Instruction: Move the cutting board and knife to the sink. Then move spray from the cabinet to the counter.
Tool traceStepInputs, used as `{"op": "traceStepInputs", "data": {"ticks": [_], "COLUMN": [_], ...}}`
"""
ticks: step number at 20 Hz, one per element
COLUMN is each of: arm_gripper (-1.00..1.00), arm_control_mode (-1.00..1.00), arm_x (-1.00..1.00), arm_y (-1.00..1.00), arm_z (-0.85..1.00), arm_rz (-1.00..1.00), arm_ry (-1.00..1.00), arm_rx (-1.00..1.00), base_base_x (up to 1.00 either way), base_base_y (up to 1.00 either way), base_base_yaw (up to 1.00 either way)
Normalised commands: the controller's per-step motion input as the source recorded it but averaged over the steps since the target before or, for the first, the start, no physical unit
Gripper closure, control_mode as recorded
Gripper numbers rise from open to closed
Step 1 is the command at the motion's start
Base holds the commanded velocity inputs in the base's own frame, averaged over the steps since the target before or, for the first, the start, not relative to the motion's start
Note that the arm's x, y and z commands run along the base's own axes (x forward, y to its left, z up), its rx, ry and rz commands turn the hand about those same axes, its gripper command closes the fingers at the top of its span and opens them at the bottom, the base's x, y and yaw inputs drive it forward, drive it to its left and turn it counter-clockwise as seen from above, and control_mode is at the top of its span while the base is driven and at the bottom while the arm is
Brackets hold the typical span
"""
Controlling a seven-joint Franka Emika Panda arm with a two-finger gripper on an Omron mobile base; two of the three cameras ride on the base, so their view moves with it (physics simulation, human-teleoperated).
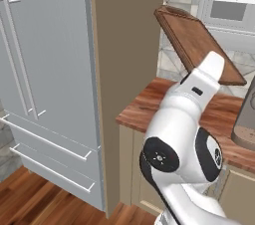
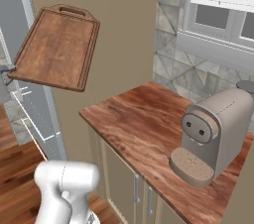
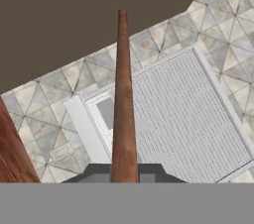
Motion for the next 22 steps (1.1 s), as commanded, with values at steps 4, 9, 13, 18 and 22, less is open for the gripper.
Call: {"op": "traceStepInputs", "data": {"ticks": [4,9,13,18,22], "arm_gripper": [1.0,1.0,1.0,1.0,1.0], "arm_control_mode": [1.0,1.0,1.0,1.0,1.0], "arm_x": [-0.3,0.0,0.0,0.0,0.0], "arm_y": [0.0,0.0,0.0,0.0,0.0], "arm_z": [0.0,0.0,0.0,0.0,0.0], "arm_rz": [0.0,0.0,0.0,0.0,0.0], "arm_ry": [0.0,0.0,0.0,0.0,0.0], "arm_rx": [-0.05,0.0,0.0,0.0,0.0], "base_base_x": [-0.43,-1.0,-0.88,-0.21,0.0], "base_base_y": [0.07,0.32,0.58,0.64,0.41], "base_base_yaw": [0.0,0.0,0.09,0.3,0.53]}}
